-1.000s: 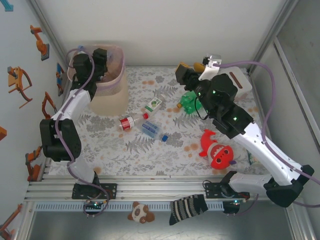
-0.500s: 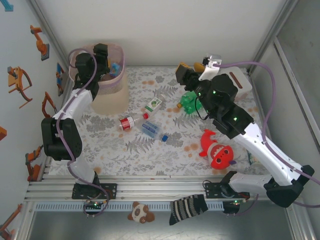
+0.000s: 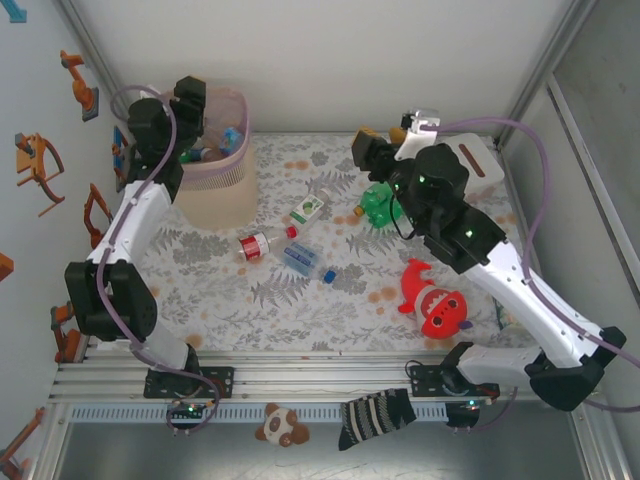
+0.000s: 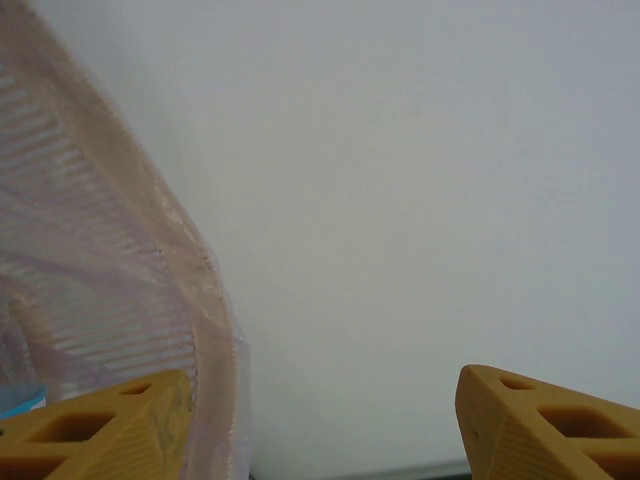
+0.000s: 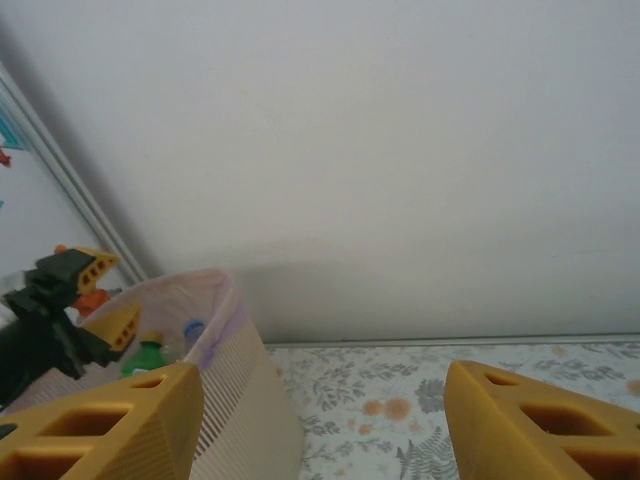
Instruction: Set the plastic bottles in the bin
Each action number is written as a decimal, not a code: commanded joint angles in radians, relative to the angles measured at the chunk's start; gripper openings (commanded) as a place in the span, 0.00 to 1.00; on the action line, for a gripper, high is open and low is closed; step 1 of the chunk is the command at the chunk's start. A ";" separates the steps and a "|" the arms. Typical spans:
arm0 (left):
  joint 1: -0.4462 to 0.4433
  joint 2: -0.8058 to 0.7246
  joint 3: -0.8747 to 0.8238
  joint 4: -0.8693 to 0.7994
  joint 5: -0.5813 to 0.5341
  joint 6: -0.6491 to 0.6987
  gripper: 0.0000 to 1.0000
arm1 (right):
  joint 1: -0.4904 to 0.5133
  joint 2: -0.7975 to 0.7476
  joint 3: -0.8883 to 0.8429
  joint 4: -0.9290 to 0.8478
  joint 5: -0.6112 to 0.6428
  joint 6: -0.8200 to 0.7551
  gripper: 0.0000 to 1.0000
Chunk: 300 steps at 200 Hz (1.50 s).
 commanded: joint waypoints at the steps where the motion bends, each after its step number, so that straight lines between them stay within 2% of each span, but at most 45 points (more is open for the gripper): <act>1: 0.007 -0.051 0.055 -0.083 0.075 0.160 0.69 | 0.002 0.034 0.060 -0.123 0.123 -0.028 0.64; 20: 0.009 -0.084 0.066 -0.148 0.099 0.259 0.69 | -0.016 0.064 0.090 -0.208 0.167 -0.022 0.64; 53: 0.016 -0.142 0.075 -0.269 0.137 0.406 0.69 | -0.065 0.100 0.103 -0.317 0.167 0.014 0.64; 104: 0.016 -0.199 0.106 -0.506 0.197 0.614 0.69 | -0.166 0.126 0.044 -0.416 0.095 0.116 0.63; 139: 0.016 -0.244 0.084 -0.621 0.204 0.740 0.70 | -0.263 0.138 -0.037 -0.434 -0.001 0.206 0.63; 194: 0.016 -0.320 -0.005 -0.636 0.228 0.774 0.71 | -0.454 0.217 -0.122 -0.393 -0.202 0.273 0.62; 263: 0.014 -0.356 -0.061 -0.590 0.274 0.756 0.72 | -0.695 0.384 -0.184 -0.207 -0.538 0.339 0.60; 300: 0.011 -0.356 -0.063 -0.585 0.290 0.748 0.72 | -0.770 0.495 -0.216 -0.083 -0.646 0.382 0.59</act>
